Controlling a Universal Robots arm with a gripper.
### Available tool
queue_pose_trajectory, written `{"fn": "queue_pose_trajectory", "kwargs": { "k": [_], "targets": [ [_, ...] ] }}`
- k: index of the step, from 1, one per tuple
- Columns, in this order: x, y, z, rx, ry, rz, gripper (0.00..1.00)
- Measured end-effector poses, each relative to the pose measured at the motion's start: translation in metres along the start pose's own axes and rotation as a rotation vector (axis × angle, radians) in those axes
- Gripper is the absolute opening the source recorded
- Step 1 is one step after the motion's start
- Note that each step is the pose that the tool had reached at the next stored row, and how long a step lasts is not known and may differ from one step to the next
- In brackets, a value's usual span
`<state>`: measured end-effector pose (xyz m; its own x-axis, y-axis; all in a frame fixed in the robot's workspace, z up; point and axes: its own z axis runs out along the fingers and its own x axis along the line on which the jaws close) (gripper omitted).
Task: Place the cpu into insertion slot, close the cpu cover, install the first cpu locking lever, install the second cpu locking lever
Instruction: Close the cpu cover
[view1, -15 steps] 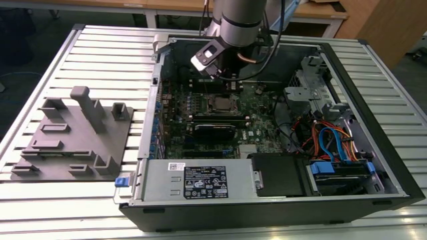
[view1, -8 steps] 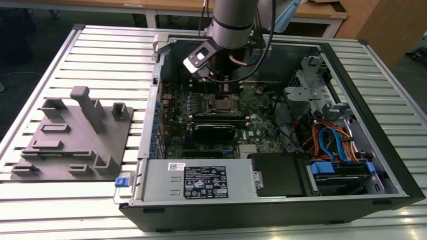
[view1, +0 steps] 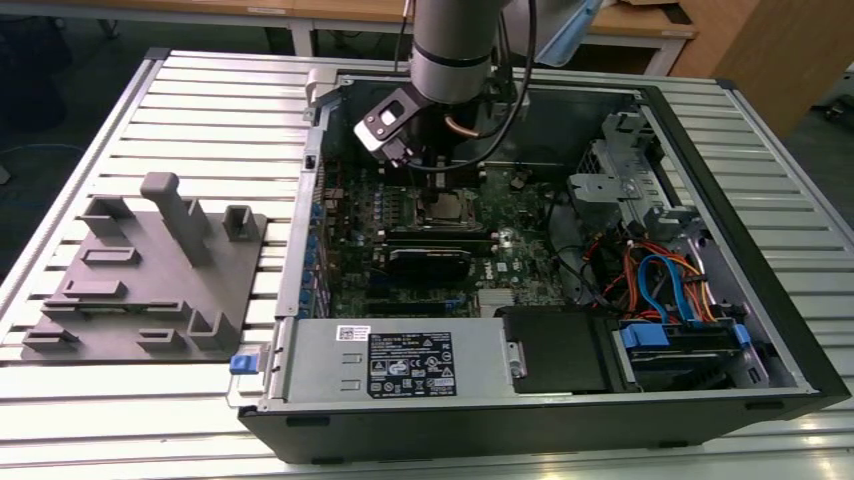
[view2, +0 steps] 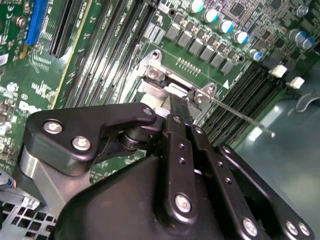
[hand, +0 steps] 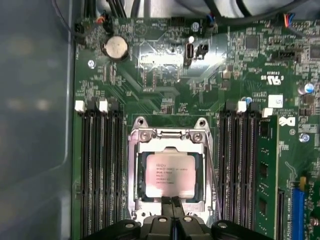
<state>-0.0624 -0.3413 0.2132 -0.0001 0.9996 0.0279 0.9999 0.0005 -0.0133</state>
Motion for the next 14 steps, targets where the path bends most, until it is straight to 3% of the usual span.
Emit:
{"fn": "queue_pose_trajectory", "kwargs": {
  "k": [8,14],
  "targets": [
    [-0.0004,-0.0012,0.0098,0.0004,0.0010,0.000,0.10],
    [-0.0004,-0.0020,0.0117,0.0023,0.0012,0.000,0.10]
  ]
}}
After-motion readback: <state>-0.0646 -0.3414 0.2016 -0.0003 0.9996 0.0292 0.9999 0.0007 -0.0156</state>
